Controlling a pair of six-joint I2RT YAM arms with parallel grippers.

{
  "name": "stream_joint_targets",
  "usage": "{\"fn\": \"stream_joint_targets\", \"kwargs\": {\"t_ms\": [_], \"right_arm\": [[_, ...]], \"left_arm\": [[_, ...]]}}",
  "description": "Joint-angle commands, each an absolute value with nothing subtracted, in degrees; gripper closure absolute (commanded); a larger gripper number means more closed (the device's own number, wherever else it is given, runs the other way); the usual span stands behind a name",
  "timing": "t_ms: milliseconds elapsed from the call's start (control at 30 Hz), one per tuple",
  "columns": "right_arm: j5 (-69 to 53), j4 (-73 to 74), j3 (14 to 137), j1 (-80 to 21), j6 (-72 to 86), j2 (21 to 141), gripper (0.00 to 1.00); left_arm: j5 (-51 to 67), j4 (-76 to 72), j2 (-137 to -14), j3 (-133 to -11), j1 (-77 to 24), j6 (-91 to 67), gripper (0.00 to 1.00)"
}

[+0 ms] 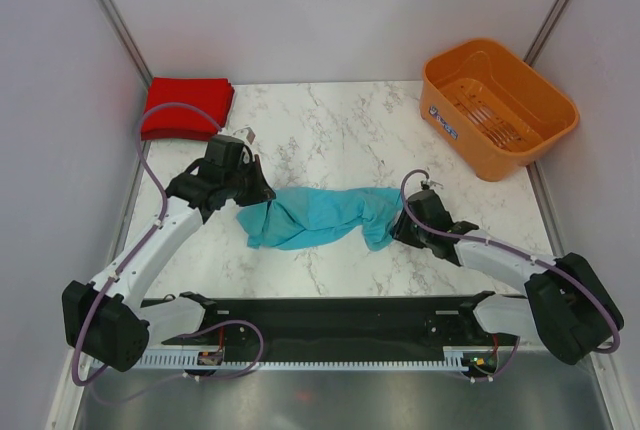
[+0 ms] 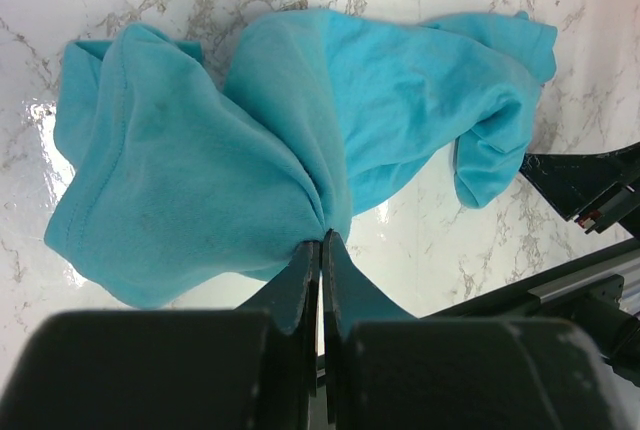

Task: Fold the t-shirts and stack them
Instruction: Flatten the tshirt out

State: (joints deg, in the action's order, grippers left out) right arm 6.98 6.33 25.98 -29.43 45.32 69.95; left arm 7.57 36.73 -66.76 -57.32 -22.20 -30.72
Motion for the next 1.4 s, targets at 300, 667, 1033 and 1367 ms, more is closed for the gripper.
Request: {"fn": "stream_joint_targets", "kwargs": {"t_ms": [300,667,1033,1367], "right_arm": [[13.1,5.4,28.6,-30.0,43.2,70.8,1.0],[35.2,28.7,66.7,-29.9,26.7,57.4,1.0],[37.4,31.5,76.8,-30.0,22.4,48.9,1.0],[35.4,32.8,80.0,-30.0,22.3,48.9,1.0]], "left_arm": [[6.5,35.9,-67.2,-58.0,-21.8,-30.5,0.98],[0.6,42.4,-65.9,-79.7,-18.5,-28.2,0.98],[-3.9,45.8,-61.1,-80.7,-18.5,-25.9,0.98],[-2.9,48.6,-57.7,-80.8,-18.5,-25.3,0.98]]}}
